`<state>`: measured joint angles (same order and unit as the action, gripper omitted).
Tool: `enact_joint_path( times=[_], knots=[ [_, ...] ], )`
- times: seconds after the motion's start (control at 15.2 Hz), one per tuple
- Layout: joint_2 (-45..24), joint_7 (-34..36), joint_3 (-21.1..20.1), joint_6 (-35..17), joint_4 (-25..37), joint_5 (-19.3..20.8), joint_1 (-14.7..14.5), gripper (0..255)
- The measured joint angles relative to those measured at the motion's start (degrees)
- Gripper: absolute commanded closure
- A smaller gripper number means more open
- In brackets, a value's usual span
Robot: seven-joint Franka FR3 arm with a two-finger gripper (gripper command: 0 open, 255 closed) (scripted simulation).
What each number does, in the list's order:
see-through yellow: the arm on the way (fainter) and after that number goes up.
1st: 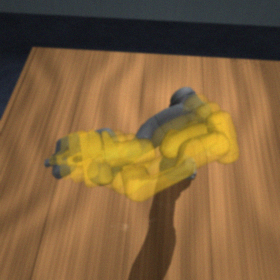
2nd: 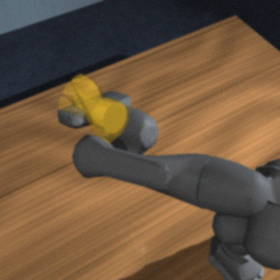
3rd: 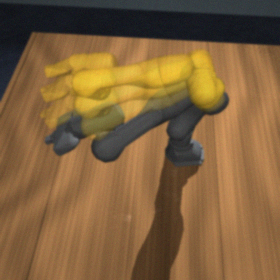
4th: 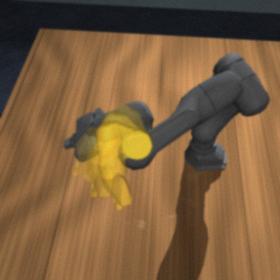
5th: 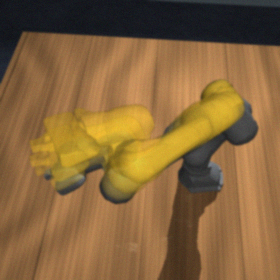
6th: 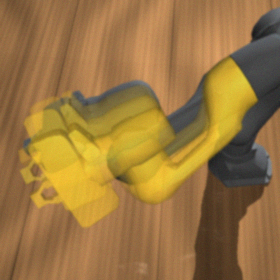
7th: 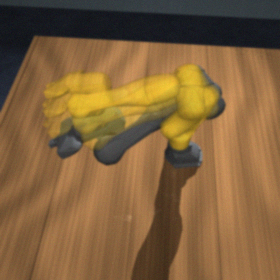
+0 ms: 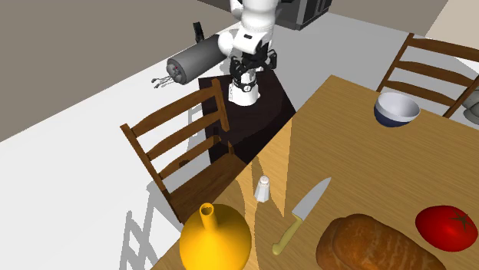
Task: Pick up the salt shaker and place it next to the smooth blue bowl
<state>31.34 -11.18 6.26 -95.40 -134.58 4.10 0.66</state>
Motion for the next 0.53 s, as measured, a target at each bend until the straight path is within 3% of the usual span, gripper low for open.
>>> enact_joint_path(
  times=[0.53],
  knots=[
    [-16.96,-4.41,2.68,-11.25,8.21,-2.36,-0.9,0]
  ],
)
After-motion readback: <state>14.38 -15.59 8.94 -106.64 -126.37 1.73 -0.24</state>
